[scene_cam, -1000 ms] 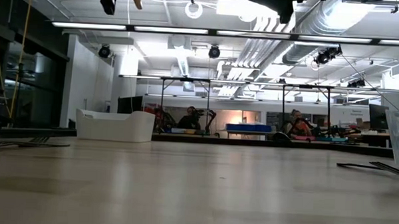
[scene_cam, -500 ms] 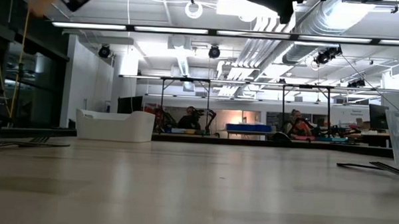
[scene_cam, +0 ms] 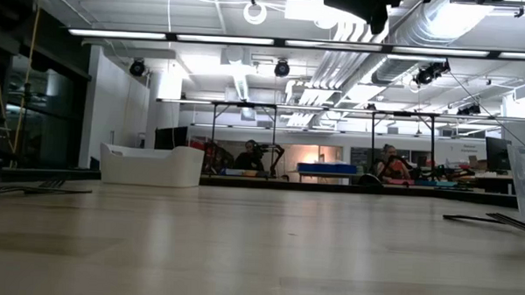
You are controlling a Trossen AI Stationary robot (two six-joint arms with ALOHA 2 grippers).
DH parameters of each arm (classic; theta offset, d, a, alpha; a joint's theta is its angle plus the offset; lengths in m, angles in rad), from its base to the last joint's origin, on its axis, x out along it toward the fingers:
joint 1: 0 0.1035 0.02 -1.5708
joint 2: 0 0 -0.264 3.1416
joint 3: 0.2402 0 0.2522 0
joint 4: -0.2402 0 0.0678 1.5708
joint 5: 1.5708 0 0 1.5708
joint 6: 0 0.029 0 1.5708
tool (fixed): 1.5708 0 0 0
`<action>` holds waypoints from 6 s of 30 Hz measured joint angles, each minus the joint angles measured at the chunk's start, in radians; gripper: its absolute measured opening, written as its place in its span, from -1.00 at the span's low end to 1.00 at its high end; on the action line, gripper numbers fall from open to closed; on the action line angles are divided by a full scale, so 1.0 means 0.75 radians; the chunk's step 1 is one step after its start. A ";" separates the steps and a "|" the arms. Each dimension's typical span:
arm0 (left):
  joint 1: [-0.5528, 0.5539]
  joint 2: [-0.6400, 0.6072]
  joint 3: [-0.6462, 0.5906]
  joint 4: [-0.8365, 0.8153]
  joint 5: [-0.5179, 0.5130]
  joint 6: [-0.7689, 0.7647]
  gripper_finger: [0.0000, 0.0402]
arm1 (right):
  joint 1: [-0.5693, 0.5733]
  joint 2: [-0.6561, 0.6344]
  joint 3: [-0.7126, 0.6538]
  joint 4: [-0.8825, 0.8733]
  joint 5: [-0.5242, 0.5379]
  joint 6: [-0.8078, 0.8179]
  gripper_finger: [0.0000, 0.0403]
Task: Sort silverware by color (type)
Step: Put the orange fork into the red bin
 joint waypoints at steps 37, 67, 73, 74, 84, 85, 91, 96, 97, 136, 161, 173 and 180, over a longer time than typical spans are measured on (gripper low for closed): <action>-0.062 0.132 -0.200 0.316 0.096 0.191 -0.79 | 0.000 0.002 0.000 -0.011 0.059 0.128 0.15; -0.064 0.420 -0.084 0.886 -0.046 -0.036 -0.79 | 0.000 0.002 0.000 -0.098 0.049 0.135 0.15; -0.029 0.452 -0.084 0.897 -0.129 0.068 -0.79 | 0.000 0.002 0.000 -0.098 0.049 0.147 0.15; -0.016 0.452 -0.084 0.909 -0.143 0.084 -0.79 | 0.000 0.002 0.000 -0.098 0.049 0.156 0.15; 0.137 0.430 -0.081 0.993 -0.170 0.277 -0.79 | 0.000 0.002 0.000 -0.098 0.049 0.160 0.15; 0.146 0.417 -0.068 0.960 -0.168 0.296 -0.79 | 0.000 0.002 0.000 -0.098 0.049 0.160 0.15; 0.169 0.289 0.079 0.450 -0.143 0.163 -0.79 | 0.000 0.002 0.000 -0.098 0.049 0.151 0.15; 0.151 0.230 0.072 0.051 -0.086 -0.073 -0.79 | -0.001 0.002 0.000 -0.098 0.053 0.111 0.15; 0.143 0.229 0.058 0.023 -0.057 -0.083 -0.79 | -0.003 0.002 0.000 -0.099 0.058 0.110 0.15; 0.020 0.345 -0.029 0.129 0.064 -0.137 -0.50 | -0.010 0.009 0.000 -0.128 0.064 0.089 0.15; 0.044 0.520 0.181 0.663 0.129 0.328 -0.50 | -0.010 0.009 0.000 -0.147 0.064 0.089 0.15; 0.016 0.820 0.243 0.696 0.153 0.322 -0.98 | -0.010 0.009 0.000 -0.218 0.064 0.094 0.15; 0.025 0.913 0.243 0.670 0.123 0.275 -1.00 | -0.010 0.009 0.000 -0.219 0.064 0.096 0.15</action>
